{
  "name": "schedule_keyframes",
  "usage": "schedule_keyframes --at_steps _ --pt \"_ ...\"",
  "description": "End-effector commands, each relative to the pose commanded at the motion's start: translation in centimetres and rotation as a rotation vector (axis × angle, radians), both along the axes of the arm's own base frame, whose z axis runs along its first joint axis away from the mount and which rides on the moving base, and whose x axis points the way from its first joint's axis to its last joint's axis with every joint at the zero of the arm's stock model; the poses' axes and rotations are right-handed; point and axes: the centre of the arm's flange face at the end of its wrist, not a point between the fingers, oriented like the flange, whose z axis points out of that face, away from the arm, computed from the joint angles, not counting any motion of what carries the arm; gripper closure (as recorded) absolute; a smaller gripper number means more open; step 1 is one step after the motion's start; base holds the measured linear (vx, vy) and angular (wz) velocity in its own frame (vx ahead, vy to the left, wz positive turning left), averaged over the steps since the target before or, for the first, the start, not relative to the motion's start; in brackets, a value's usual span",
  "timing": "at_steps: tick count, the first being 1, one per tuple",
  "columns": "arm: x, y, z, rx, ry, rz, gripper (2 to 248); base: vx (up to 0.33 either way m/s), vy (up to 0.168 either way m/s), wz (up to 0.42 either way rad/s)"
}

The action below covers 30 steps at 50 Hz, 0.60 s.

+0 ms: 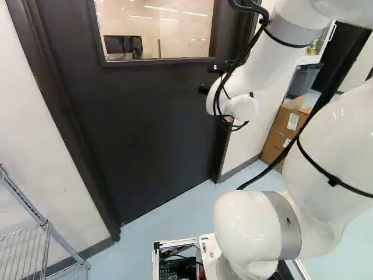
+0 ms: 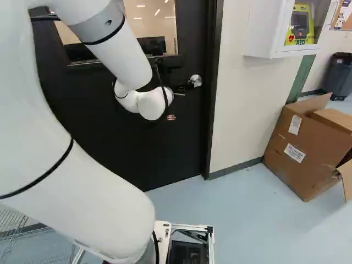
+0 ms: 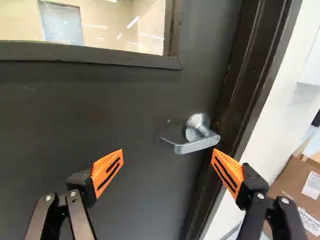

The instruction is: Open the door and move inside

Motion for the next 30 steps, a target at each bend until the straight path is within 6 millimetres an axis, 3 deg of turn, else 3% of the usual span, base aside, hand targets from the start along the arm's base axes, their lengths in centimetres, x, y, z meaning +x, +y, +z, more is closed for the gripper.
schedule_keyframes --at_steps 30 --pt "4.2 -0.9 2.5 -0.15 0.005 0.135 3 0.0 0.0 0.0"
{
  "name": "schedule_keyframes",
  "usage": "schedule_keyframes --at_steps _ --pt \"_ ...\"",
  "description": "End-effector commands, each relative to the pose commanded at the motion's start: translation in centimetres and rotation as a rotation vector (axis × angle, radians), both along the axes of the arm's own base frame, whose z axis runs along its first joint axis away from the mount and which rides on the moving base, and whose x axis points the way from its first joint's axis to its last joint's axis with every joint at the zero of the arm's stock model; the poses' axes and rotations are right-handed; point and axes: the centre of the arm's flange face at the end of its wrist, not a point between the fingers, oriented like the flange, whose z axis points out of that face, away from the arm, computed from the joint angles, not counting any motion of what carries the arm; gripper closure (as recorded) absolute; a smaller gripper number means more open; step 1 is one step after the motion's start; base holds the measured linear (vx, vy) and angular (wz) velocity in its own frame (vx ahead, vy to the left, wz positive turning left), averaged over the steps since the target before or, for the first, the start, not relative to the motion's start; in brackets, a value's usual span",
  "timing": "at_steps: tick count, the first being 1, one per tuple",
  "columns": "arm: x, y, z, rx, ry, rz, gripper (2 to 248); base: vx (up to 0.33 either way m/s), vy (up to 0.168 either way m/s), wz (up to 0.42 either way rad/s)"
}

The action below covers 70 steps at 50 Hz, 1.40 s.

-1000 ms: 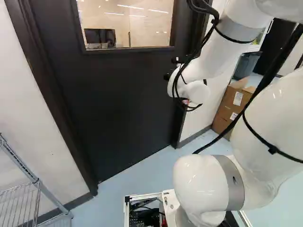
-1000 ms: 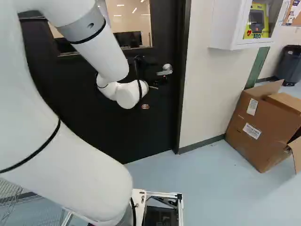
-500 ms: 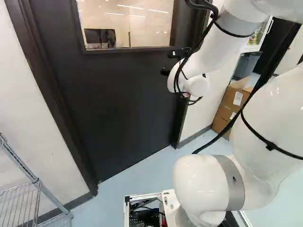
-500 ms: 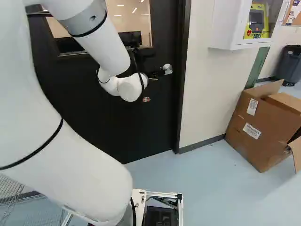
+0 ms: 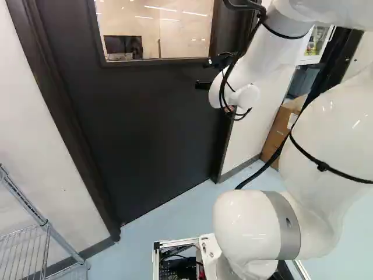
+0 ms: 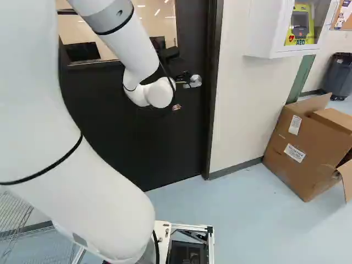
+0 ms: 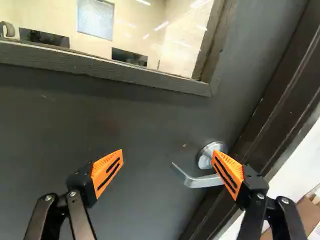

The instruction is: Open the door and move inside

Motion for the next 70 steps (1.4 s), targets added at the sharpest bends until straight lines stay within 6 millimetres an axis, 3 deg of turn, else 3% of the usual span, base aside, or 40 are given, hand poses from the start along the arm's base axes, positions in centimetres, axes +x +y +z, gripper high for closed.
schedule_keyframes --at_steps 47,70 --pt "0.5 -0.2 0.1 -0.009 0.002 0.005 3 0.0 0.0 0.0" --pt "1.8 -0.3 -2.0 0.0 0.046 0.008 3 0.0 0.0 0.0"
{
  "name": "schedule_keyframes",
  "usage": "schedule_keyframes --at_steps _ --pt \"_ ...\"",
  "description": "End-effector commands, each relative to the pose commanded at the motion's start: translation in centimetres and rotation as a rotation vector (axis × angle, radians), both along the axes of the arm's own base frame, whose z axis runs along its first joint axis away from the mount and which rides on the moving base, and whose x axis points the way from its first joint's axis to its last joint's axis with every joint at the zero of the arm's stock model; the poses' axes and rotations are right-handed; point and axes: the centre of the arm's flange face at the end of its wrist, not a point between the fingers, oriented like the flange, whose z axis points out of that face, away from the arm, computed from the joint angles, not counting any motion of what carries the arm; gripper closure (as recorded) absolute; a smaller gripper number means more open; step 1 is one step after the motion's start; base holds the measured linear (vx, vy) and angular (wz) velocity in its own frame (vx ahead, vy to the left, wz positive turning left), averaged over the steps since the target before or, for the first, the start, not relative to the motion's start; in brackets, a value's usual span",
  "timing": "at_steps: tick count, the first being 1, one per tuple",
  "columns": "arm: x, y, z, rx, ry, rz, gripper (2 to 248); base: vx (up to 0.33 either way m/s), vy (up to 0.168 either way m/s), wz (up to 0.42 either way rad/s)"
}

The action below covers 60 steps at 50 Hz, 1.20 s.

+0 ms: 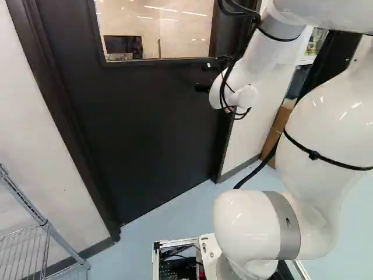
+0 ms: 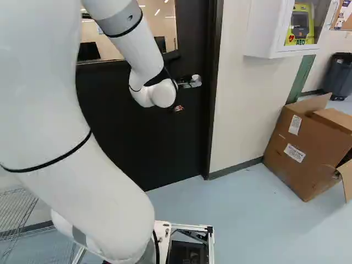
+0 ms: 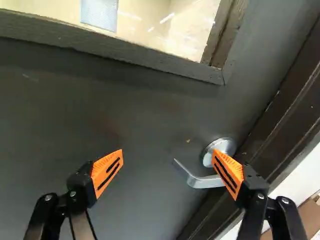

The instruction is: Open the door and move inside

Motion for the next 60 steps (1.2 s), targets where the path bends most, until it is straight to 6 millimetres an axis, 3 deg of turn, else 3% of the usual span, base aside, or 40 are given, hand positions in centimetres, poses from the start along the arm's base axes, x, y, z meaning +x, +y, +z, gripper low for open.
schedule_keyframes --at_steps 13,60 --pt "1.1 -0.1 -1.4 0.005 0.028 0.002 3 0.0 0.0 0.0" --pt "1.6 -0.2 -6.5 0.025 0.131 0.002 3 0.0 0.0 0.0"
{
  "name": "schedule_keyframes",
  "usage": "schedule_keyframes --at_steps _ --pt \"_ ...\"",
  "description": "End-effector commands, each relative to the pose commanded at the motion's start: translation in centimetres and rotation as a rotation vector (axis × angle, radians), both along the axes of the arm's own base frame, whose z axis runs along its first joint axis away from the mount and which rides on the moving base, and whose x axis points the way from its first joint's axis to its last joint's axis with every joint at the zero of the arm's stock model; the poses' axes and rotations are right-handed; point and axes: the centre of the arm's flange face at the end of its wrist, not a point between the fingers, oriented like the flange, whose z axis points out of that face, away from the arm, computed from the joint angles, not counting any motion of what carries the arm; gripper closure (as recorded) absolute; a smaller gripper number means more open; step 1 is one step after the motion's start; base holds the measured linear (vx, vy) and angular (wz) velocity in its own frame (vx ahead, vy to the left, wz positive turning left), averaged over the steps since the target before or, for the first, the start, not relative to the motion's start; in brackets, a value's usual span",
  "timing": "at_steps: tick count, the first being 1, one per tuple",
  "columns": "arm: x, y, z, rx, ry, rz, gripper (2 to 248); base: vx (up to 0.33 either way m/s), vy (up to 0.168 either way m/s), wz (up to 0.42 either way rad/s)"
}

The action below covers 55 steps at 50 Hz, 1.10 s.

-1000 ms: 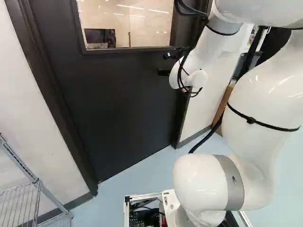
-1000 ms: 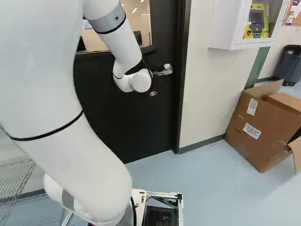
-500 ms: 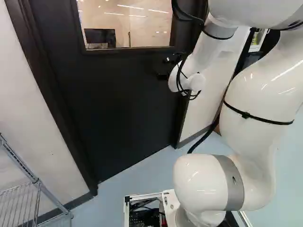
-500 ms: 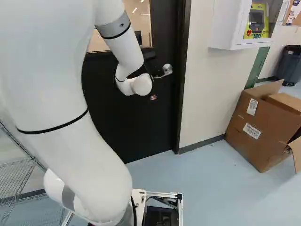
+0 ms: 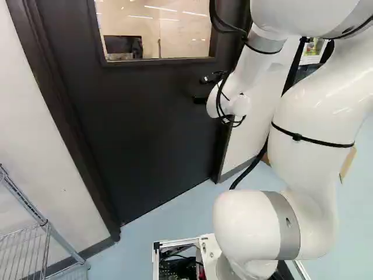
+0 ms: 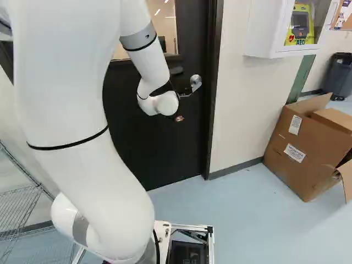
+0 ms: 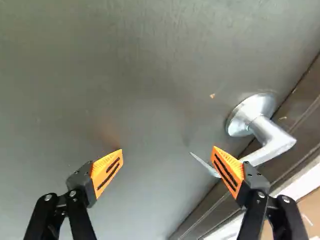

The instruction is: Open the door and move inside

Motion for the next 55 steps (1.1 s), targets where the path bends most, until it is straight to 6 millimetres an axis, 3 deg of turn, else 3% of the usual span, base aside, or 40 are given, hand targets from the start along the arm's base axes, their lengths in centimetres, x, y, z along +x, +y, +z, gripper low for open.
schedule_keyframes --at_steps 25,44,55 --pt "0.3 -0.1 -2.6 0.01 0.052 0.0 3 0.0 0.0 0.0" --pt "0.2 -0.1 -2.8 0.011 0.056 0.0 3 0.0 0.0 0.0" --pt "-1.2 -0.2 -2.7 0.012 0.061 -0.009 3 0.0 0.0 0.0"
